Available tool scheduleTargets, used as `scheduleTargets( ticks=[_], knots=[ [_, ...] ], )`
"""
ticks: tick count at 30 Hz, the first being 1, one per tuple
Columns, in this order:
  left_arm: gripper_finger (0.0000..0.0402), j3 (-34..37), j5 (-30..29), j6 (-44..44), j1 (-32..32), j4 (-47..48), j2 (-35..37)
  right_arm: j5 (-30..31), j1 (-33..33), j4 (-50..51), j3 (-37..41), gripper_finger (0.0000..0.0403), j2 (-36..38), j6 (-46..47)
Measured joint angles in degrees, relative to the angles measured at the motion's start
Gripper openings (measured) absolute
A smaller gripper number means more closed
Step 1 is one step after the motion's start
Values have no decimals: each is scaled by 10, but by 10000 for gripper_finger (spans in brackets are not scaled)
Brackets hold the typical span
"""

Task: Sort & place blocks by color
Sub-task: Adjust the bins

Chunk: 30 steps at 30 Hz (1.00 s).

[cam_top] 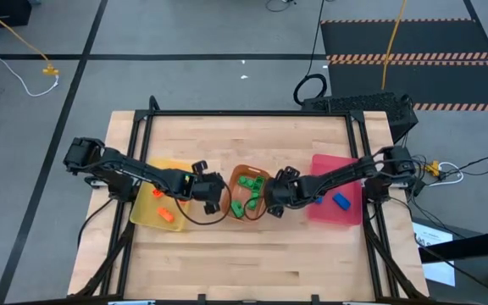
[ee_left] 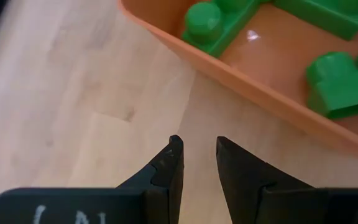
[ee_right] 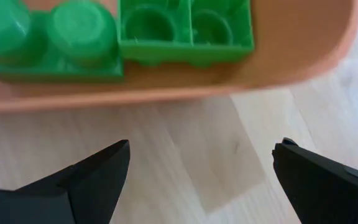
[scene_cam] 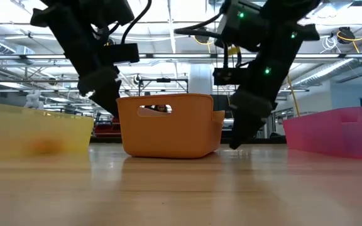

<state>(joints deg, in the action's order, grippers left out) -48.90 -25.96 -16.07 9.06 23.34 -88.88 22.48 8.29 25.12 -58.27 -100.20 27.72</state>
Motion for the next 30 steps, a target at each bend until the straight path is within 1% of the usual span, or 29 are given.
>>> scheduleTargets(
  ticks=[3, 9, 18, 23, 30],
  knots=[
    [97, 0, 22, -10, 1, -11, 0, 0, -13, -39, 11, 375, 0, -20],
    [97, 0, 26, -19, 13, -38, 0, 0, -33, -85, 11, 375, 0, -64],
    [97, 0, 26, -22, 34, -89, 0, 0, -57, -91, 12, 375, 0, -94],
    [97, 0, 27, -26, 38, -93, 0, -1, -65, -103, 12, 375, 0, -102],
    [97, 0, 26, -26, 38, -82, 0, -3, -58, -103, 12, 376, 0, -92]
  ],
)
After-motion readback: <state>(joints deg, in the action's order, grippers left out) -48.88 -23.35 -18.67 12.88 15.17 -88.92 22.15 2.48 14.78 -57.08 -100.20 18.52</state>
